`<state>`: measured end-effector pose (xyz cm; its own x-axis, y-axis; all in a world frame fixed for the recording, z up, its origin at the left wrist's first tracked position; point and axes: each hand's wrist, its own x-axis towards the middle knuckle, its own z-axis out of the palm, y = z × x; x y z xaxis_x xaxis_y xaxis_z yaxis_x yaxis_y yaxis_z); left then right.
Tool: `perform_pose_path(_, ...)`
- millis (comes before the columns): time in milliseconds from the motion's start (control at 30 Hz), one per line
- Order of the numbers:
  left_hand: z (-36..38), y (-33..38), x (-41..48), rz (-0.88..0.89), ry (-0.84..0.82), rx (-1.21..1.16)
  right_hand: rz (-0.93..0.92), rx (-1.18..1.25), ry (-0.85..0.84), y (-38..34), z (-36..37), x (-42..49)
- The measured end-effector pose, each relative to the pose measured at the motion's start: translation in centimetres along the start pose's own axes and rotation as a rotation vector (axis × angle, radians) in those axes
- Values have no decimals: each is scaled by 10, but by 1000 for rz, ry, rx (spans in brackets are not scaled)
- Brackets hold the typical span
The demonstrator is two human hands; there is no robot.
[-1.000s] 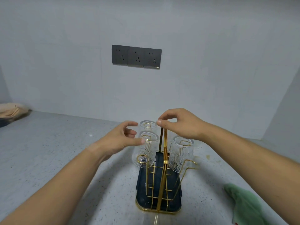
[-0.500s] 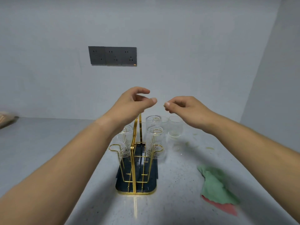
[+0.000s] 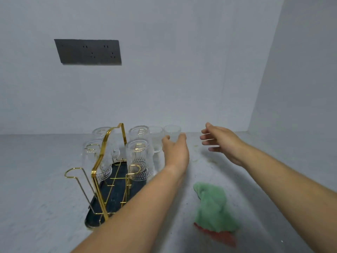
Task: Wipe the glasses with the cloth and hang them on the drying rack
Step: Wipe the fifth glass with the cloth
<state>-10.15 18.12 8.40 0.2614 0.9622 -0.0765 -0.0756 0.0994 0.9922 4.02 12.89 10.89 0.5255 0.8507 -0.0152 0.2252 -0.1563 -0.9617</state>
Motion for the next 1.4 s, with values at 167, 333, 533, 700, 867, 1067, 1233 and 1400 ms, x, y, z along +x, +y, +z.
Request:
perform_pose_path(167, 25, -42, 34, 4, 67, -82, 72, 81, -55, 34, 15, 54)
perform_pose_path(333, 41, -56, 74, 54, 141, -43, 20, 4, -140, 57, 31, 104)
perform_pose_path(533, 47, -71, 106, 76, 156, 48, -54, -18, -227, 80, 50, 154)
perform_pose_path(700, 46, -77, 116, 98, 152, 88, -130, 28, -317, 89, 64, 167)
perform_pose_path(867, 47, -79, 113, 132, 139, 95, -166, 44, -295, 91, 54, 151)
perform_pose_path(1067, 47, -78, 75, 252, 100, 107, -237, 108, -211, 80, 19, 103)
perform_pose_path(1233, 34, -76, 32, 391, -5, 194, -208, 178, -139, 76, 0, 52)
perform_pose_path(1400, 9, -72, -5, 329, -109, 97, -172, 245, -74, 69, -4, -11)
